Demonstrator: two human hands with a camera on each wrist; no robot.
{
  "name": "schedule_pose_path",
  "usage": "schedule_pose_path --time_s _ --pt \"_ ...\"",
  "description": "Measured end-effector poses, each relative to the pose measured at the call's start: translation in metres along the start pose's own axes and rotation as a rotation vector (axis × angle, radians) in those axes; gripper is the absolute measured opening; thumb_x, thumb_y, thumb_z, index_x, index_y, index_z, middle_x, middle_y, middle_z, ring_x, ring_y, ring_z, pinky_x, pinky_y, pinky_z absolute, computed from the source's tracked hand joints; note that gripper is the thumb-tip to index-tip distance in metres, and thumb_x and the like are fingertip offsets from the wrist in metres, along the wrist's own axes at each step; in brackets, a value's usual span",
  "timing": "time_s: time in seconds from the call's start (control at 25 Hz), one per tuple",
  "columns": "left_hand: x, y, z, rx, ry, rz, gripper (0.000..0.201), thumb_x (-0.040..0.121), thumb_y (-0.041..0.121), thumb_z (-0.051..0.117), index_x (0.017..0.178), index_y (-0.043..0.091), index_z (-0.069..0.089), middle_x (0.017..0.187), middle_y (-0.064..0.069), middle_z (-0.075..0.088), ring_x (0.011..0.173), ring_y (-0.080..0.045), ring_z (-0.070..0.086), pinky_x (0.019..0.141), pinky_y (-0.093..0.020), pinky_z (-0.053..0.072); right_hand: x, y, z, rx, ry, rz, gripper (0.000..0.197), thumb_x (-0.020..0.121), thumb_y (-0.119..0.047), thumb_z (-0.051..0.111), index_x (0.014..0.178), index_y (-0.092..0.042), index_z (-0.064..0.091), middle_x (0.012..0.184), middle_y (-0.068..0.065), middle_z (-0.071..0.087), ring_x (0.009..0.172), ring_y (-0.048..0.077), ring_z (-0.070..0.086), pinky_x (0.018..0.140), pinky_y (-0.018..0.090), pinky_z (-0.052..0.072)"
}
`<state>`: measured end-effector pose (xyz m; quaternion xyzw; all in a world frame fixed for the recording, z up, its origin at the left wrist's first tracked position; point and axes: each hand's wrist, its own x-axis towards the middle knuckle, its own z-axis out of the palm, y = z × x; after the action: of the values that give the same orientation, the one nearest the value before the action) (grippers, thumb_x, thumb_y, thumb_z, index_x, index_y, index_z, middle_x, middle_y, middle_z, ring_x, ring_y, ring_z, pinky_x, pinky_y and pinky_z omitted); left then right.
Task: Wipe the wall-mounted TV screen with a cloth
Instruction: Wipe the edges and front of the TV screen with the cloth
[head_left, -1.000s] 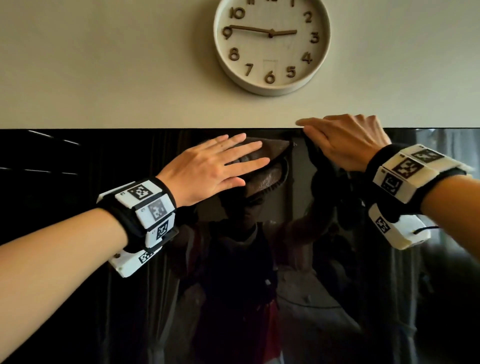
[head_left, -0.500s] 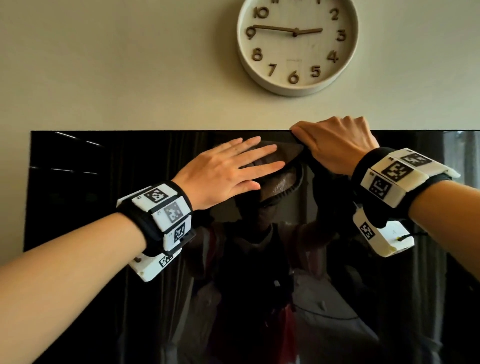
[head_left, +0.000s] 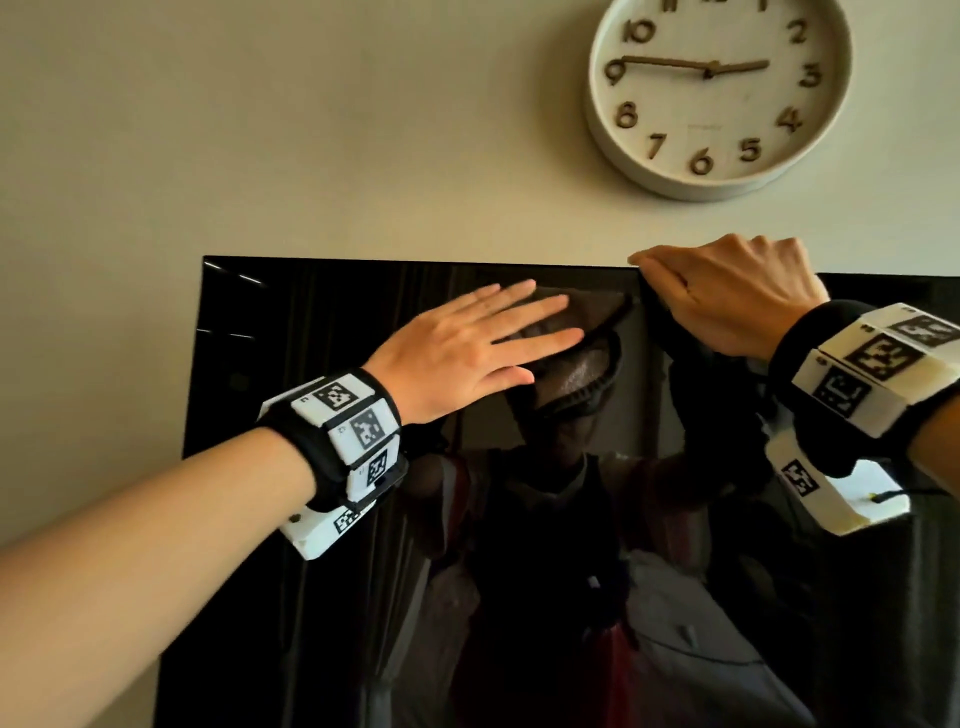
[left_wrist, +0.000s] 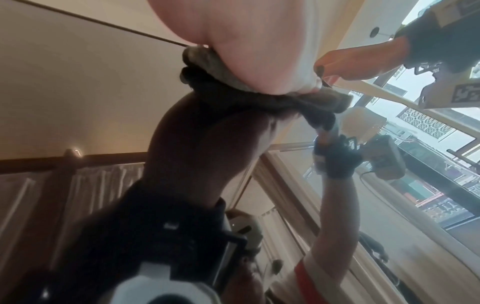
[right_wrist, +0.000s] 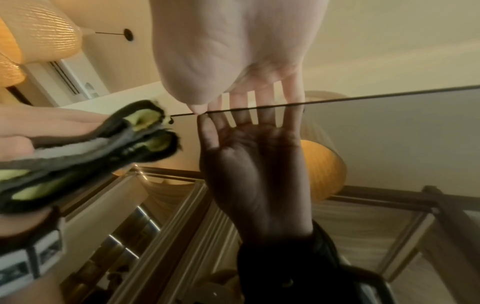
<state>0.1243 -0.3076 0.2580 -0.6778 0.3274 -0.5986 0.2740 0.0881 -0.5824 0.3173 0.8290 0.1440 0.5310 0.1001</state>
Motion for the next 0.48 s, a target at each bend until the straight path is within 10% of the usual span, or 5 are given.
schedule_pose_path --time_s 0.24,0.48 --pt "-0.095 -0.085 -0.015 -0.004 -0.044 0.001 0.049 0.107 0.042 0.033 0.154 0.03 0.032 0.161 -0.002 0.036 0.148 -0.025 0.035 0.12 -0.042 0.034 0.045 -0.098 0.007 0.025 0.019 -0.068 0.05 0.103 -0.053 0.014 0.122 -0.036 0.056 0.085 0.007 0.063 0.076 0.031 0.06 0.065 0.034 0.036" --pt "-0.139 -0.127 -0.012 -0.034 0.006 -0.031 0.047 0.107 0.04 0.035 0.153 0.03 0.035 0.16 -0.004 0.036 0.147 -0.027 0.036 0.119 -0.044 0.034 0.045 -0.117 0.005 0.01 -0.007 0.072 0.05 0.101 -0.054 0.02 0.076 -0.023 0.051 0.065 0.0 0.047 0.056 0.022 0.04 0.065 0.034 0.031"
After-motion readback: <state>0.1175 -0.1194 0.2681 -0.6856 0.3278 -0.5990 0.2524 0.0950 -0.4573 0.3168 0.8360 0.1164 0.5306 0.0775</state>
